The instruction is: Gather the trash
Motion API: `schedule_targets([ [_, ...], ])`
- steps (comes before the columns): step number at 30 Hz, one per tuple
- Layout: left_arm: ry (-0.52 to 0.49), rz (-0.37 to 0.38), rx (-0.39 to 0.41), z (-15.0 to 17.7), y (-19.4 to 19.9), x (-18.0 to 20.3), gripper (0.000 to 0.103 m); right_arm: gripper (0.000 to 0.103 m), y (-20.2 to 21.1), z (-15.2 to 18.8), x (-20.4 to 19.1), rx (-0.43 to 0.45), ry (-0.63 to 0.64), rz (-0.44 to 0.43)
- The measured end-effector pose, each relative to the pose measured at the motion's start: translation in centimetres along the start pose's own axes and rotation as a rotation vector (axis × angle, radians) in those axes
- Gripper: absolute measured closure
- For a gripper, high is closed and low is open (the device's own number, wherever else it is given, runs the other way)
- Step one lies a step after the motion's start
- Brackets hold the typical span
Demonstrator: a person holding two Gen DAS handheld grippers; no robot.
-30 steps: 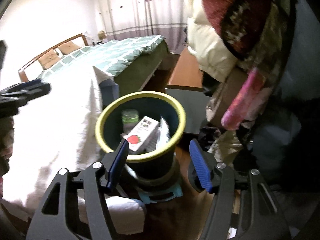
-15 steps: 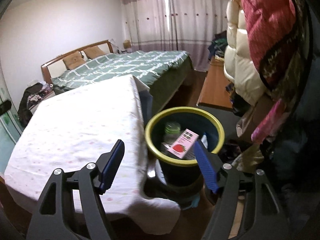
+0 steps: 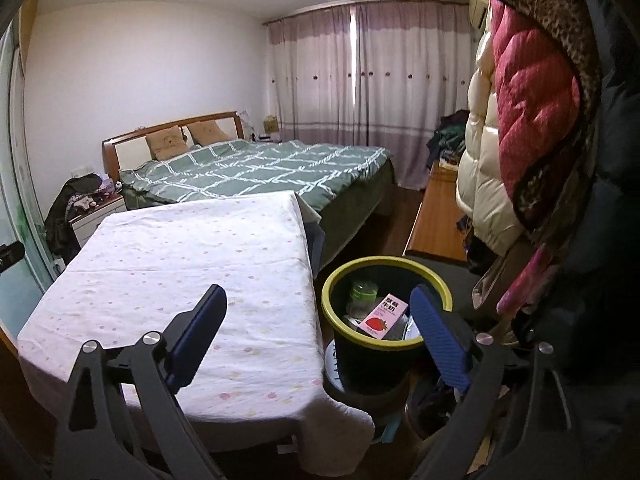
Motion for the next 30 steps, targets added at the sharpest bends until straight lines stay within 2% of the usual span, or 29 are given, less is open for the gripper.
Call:
schedule_targets([
  [4, -0.017, -0.032, -0.004, 0.7, 1.2, -0.5, 0.005, 0.013, 1.2, -0.1, -0.3, 0.018, -0.005, -0.002],
  [11, 0.000, -0.043, 0.000, 0.8, 2.8, -2.0, 0.005, 0.012, 1.8, -0.1, -0.6, 0.026, -0.009, -0.011],
  [30, 0.004, -0.035, 0.006, -0.3, 2.7, -1.7, 0.005, 0.012, 2.3, -0.2, -0.3, 0.042, -0.031, -0.011],
])
Point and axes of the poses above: each gripper's, at about its wrist camera, not at the fingertips, and y roughly against the way its jaws point, x to its right, z to its underside, the point moved 6 cm from there along -y, roughly the way its jaws point, and after that the axes turned 10 degrees about x, right-handed, at the moved point
